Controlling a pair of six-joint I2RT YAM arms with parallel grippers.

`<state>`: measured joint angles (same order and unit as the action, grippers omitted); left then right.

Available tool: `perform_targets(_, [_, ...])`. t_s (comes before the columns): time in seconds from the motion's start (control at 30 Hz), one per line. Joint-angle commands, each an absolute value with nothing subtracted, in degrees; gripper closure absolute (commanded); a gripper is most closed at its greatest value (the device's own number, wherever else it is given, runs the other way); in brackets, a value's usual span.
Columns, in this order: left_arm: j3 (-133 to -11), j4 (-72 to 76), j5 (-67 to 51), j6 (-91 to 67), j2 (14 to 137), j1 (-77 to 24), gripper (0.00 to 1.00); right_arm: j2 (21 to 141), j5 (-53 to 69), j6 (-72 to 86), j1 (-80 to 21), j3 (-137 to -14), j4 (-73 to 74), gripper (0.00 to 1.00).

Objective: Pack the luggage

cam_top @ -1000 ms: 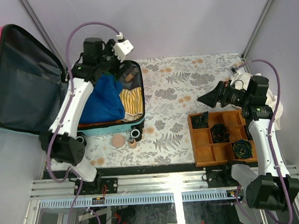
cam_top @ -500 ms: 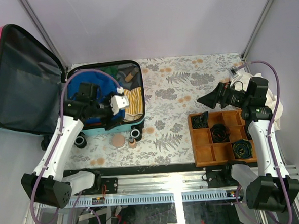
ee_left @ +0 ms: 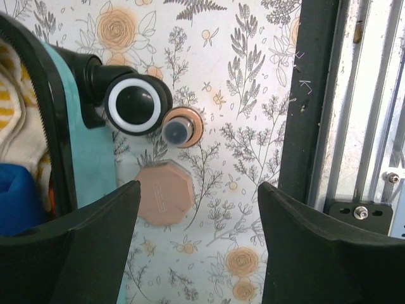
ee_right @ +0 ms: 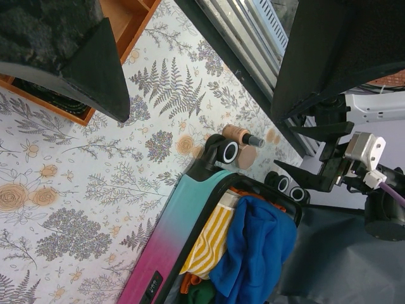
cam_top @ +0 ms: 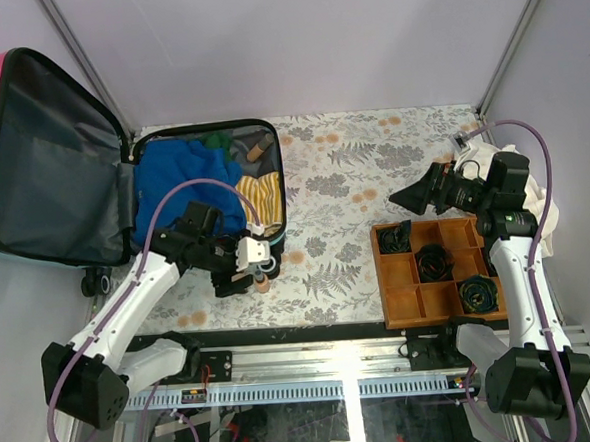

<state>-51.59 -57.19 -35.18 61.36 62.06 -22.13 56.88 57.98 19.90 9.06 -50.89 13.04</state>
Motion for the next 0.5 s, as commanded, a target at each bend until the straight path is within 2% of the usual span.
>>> perform_targets(0.0, [-50.42,-49.46,-37.32,58.81,62.4,-24.3,0.29,56.25,58.28,19.14,9.2,-51.5,12.3,0.0])
perform_targets(0.3, [-49.04,-45.76,-37.84,56.65,67.67,-27.16,0.45,56.34,58.05,18.65,9.32,-51.26,12.5,0.0])
perform_targets(0.47, [-47.8,-43.39,-36.63,56.65,69.44,-27.16,0.5,56.42,57.99,18.67,9.32,-51.16,12.4,0.0])
